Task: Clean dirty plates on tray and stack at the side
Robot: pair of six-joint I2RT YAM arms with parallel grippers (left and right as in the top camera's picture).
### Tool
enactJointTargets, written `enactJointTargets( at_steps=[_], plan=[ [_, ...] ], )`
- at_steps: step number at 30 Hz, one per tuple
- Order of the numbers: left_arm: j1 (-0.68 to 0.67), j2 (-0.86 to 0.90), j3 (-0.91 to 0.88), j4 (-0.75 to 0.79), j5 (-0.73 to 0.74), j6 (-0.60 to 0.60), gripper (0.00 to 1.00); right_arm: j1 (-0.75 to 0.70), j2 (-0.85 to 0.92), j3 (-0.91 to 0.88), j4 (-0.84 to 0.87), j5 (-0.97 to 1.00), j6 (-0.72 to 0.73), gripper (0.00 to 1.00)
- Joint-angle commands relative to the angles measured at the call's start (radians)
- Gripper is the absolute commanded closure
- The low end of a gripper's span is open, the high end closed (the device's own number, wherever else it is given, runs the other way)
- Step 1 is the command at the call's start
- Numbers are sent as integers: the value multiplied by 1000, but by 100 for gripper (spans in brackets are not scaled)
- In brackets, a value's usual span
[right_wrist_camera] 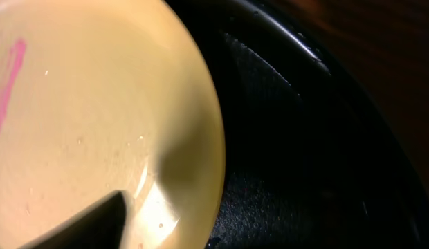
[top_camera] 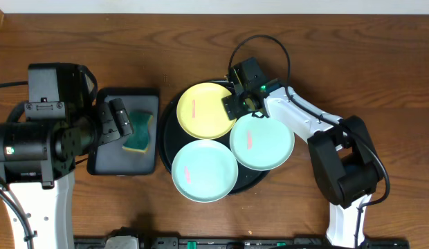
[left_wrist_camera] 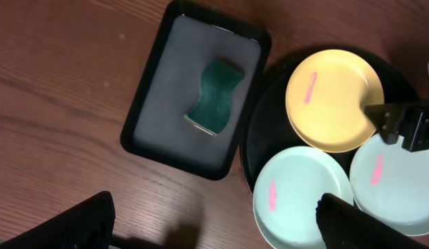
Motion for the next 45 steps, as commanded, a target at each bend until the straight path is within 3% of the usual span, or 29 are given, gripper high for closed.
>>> enactJointTargets(
  at_steps=[1,3,9,13,17,19,21,31,38,42,45],
  plan=[
    [-2,3,-5,-6,-12,9,7,-7,-13,-1,2,9,2,54],
    [-2,3,-5,-11,-12,9,7,-7,-13,-1,2,9,2,60],
    [-2,3,-5,-10,-12,9,8,-7,-13,-1,5,9,1,50],
    [-2,3,-5,-8,-13,9,14,-7,-13,-1,5,10,1,52],
    [-2,4,-5,-8,-13,9,18,-7,-13,-1,5,13,2,70],
    [-2,5,-5,-8,-13,9,18,-7,-13,-1,5,13,2,84],
    [-2,7,-5,-8,-13,9,19,-7,-13,-1,4,13,2,89],
    [-2,8,-5,-8,-13,9,22,-3,-12,-2,-2,16,6,85],
    [-2,8,-5,-8,-13,9,22,-3,-11,-2,-2,16,6,92],
    [-2,8,-5,-8,-13,9,22,-3,-8,-2,-2,16,5,88],
    [-2,8,-5,-9,-13,9,23,-3,-6,-2,-2,16,6,79]
  ],
)
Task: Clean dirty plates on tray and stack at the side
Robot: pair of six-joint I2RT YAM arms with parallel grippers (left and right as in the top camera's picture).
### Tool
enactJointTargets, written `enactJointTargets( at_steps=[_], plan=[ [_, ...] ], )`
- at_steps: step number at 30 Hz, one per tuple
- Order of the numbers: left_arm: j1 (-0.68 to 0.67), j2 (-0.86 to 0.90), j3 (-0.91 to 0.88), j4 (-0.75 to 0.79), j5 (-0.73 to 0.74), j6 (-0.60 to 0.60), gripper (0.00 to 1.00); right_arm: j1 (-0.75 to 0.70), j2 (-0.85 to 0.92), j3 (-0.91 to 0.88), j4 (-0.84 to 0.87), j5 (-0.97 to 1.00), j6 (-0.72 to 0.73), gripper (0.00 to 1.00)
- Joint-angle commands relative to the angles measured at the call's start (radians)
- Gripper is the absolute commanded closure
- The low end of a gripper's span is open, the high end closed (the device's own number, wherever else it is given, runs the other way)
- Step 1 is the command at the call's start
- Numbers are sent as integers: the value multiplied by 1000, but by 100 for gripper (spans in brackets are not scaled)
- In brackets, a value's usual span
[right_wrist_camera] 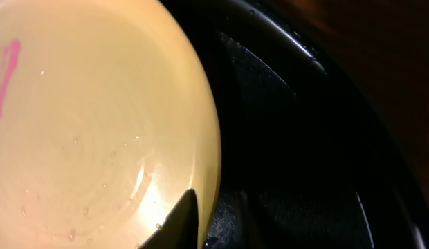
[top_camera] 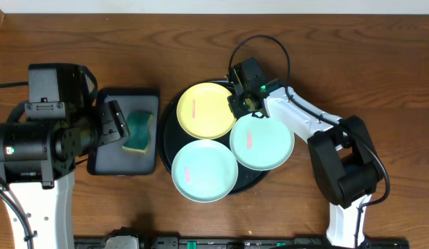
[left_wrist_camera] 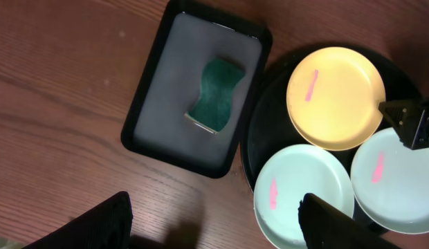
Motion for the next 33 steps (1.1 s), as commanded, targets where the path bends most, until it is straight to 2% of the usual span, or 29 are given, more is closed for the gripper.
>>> enactJointTargets(
  at_steps=[1,4,16,19,30,33],
  plan=[
    [-2,8,-5,-3,-13,8,22,-3,-5,-2,0,8,-3,81],
    [-2,8,-5,-9,-13,8,23,-3,-3,-2,3,8,16,89],
    [-2,8,-5,-17,-13,8,23,0,14,-2,7,8,42,92],
    [-2,8,-5,-17,-13,8,23,0,20,-2,11,8,42,99],
    [-2,21,-5,-18,-13,9,23,0,20,-2,14,8,42,99],
    [-2,54,-5,-21,-30,8,28,0,20,-2,13,8,42,99]
  ],
)
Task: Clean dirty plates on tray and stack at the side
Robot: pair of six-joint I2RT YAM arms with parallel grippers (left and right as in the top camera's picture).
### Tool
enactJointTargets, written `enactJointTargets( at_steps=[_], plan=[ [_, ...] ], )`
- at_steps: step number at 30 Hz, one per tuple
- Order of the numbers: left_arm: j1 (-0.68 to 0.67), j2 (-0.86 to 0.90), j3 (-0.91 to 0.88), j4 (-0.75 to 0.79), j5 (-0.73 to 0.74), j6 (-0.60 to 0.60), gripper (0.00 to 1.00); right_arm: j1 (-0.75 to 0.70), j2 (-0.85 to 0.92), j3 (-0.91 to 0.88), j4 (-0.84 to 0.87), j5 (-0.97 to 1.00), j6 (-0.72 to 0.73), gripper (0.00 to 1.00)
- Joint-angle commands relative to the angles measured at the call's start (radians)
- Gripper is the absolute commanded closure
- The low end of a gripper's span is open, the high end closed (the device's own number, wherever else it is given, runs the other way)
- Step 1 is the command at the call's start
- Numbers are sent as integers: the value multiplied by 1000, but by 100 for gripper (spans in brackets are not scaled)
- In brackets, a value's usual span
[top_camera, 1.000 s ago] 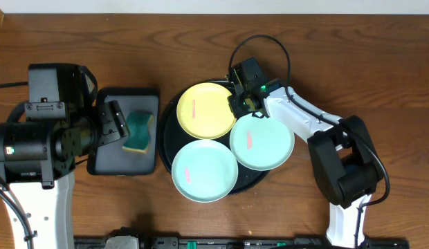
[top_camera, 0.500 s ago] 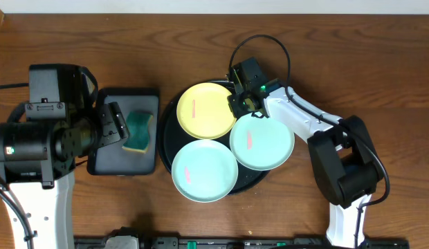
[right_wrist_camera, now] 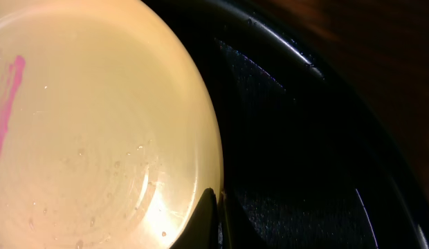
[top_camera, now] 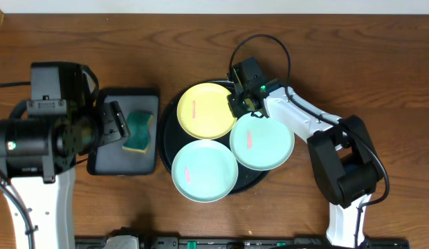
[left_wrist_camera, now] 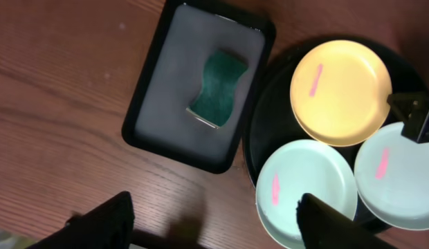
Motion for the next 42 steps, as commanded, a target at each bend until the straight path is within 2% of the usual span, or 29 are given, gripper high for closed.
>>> enactJointTargets(
  at_steps=[1,6,9,15,25,42],
  plan=[
    [-2,51,-6,-5,-43,8,29,0,17,-2,-3,8,10,99],
    [-2,142,-6,-8,-54,8,31,0,17,-2,-4,8,10,99],
    [-2,188,-6,-10,-53,10,44,0,17,-2,-4,8,10,99],
    [-2,284,-6,-12,6,78,46,0,17,-2,-4,8,10,96],
    [-2,391,-8,16,8,85,47,0,17,-2,-4,8,10,95],
    [-2,393,-193,275,7,84,46,0,17,-2,-5,33,10,95]
  ],
)
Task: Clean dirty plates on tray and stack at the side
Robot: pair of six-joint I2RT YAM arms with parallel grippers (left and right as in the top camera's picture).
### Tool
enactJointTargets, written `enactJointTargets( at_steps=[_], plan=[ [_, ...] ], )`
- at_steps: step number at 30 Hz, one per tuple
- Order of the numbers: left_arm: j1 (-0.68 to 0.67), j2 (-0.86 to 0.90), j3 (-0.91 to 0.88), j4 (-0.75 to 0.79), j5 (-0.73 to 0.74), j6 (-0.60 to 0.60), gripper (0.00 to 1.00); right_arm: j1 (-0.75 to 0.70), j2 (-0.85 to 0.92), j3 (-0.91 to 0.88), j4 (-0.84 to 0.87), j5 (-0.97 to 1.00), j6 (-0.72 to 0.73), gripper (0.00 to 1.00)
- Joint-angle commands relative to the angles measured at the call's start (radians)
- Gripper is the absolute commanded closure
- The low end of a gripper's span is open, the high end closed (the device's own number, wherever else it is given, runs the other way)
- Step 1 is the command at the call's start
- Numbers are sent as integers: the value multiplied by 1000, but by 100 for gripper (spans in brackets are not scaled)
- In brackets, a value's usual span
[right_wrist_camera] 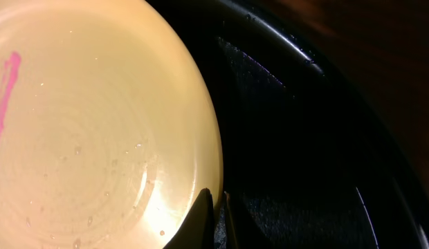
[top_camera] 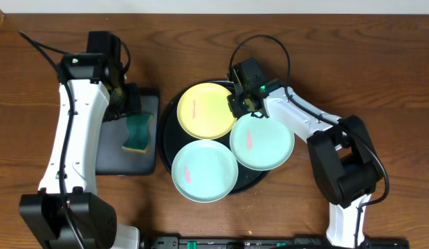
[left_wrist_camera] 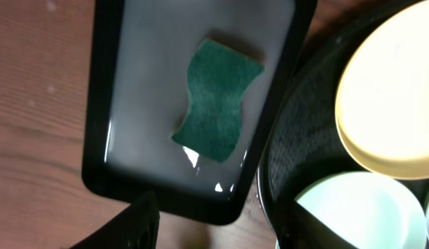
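A yellow plate (top_camera: 206, 111) with a pink streak lies at the back of the round black tray (top_camera: 164, 131). Two pale teal plates (top_camera: 204, 170) (top_camera: 261, 143), each with a pink streak, lie in front of it. My right gripper (top_camera: 236, 104) is shut on the yellow plate's right rim; the right wrist view shows its fingertips (right_wrist_camera: 203, 214) pinching that rim (right_wrist_camera: 213, 149). A green sponge (left_wrist_camera: 218, 111) lies in the rectangular black tray (left_wrist_camera: 98, 131). My left gripper (left_wrist_camera: 218, 232) hangs open just above the sponge, touching nothing.
The rectangular tray (top_camera: 107, 155) sits on the wooden table to the left of the round tray, almost touching it. The right arm reaches in from the front right across bare table. A dark rail runs along the table's front edge (top_camera: 201, 243).
My left arm has swung to the back of the table and come down over the rectangular tray, so the sponge fills more of its view. The right gripper still pinches the yellow plate's rim.
At first my right gripper stood open at the yellow plate's right rim, one finger over the plate. It then narrowed, and by 1.4 s ago was shut on the rim. My left gripper stayed open high over the trays, and is now low over the sponge.
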Motion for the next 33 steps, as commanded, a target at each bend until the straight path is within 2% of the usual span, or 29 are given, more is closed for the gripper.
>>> enactJointTargets(
  at_steps=[1,17,33],
  plan=[
    [-2,3,-36,29,2,10,46,0,16,-2,-2,27,10,95],
    [21,3,-207,195,1,10,45,0,16,-2,-1,26,10,94],
    [21,4,-291,314,1,14,46,0,16,-2,-1,26,10,94]
  ],
)
